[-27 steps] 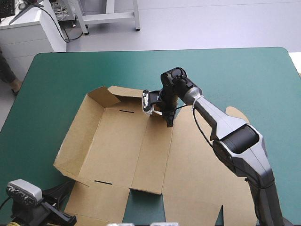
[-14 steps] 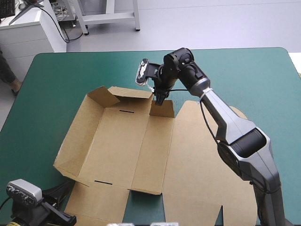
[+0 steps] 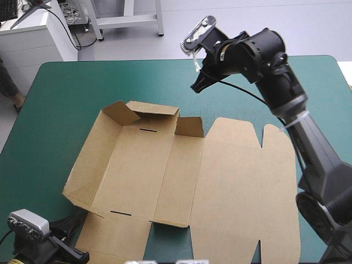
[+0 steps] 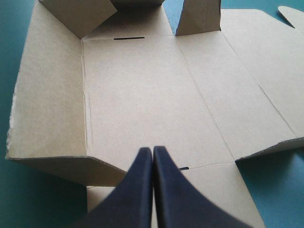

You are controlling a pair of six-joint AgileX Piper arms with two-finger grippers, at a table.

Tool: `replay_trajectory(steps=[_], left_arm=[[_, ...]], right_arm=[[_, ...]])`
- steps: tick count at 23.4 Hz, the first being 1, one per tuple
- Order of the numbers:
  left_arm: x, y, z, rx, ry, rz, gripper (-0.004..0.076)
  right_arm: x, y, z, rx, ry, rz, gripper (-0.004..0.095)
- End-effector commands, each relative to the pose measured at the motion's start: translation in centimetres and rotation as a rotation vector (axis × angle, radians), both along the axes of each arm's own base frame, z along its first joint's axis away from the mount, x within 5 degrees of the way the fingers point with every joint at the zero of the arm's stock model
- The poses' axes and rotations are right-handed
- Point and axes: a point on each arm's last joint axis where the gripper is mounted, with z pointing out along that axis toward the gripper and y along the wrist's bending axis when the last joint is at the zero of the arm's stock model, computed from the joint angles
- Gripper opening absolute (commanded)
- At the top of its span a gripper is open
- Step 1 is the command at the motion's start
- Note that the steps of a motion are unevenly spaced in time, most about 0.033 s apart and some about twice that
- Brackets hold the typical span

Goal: Fold the box

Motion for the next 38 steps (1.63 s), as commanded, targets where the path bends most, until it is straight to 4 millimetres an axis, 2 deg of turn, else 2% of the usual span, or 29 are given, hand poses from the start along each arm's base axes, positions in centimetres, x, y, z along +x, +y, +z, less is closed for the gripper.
replay_trajectory(steps=[1, 5, 8, 14, 15, 16, 20, 24, 26, 29, 35, 36, 38], left_arm=[[0.2, -0.1, 1.3, -0.043, -0.069, 0.000, -0.0008], [0.2, -0.1, 1.3, -0.043, -0.069, 0.000, -0.0008], [0.2, -0.1, 1.3, -0.043, -0.069, 0.000, -0.0008], [0.2, -0.1, 1.3, -0.043, -0.069, 0.000, -0.0008], [0.2, -0.1, 1.3, -0.043, -0.069, 0.000, -0.0008], [0.2, -0.1, 1.3, -0.043, -0.069, 0.000, -0.0008], [0.2, -0.1, 1.3, -0.043, -0.069, 0.000, -0.0008], [0.2, -0.1, 1.3, -0.045, -0.071, -0.001, -0.0008], [0.2, -0.1, 1.3, -0.047, -0.071, -0.001, 0.0001], [0.2, -0.1, 1.3, -0.045, -0.072, -0.002, 0.0075], [0.3, -0.1, 1.4, -0.041, -0.081, -0.001, 0.0435], [0.3, -0.1, 1.4, -0.044, -0.084, -0.001, 0.0471], [0.2, -0.2, 1.4, -0.060, -0.077, -0.009, 0.0480]], right_arm=[[-4.9, -3.3, 5.4, 0.126, -0.123, -0.052, -0.0017], [-8.4, -5.4, 7.7, 0.185, -0.178, -0.062, -0.0017], [-10.7, -6.7, 7.4, 0.206, -0.147, -0.083, -0.0016], [-16.9, -11.0, 0.4, 0.156, 0.027, -0.194, -0.0015], [-18.1, -11.6, -1.7, 0.167, 0.057, -0.207, -0.0015], [-18.8, -12.0, -2.7, 0.180, 0.065, -0.212, -0.0015], [-23.2, -14.3, -10.1, 0.271, 0.091, -0.232, -0.0015], [-26.0, -15.6, -16.2, 0.387, 0.078, -0.244, -0.0015], [-27.0, -16.2, -17.8, 0.410, 0.071, -0.252, -0.0015], [-27.9, -16.7, -18.3, 0.431, 0.044, -0.245, -0.0015], [-28.7, -17.2, -18.7, 0.465, 0.001, -0.233, -0.0015], [-28.7, -17.2, -18.9, 0.470, -0.006, -0.230, -0.0015], [-28.6, -17.1, -19.7, 0.477, -0.020, -0.222, -0.0015]])
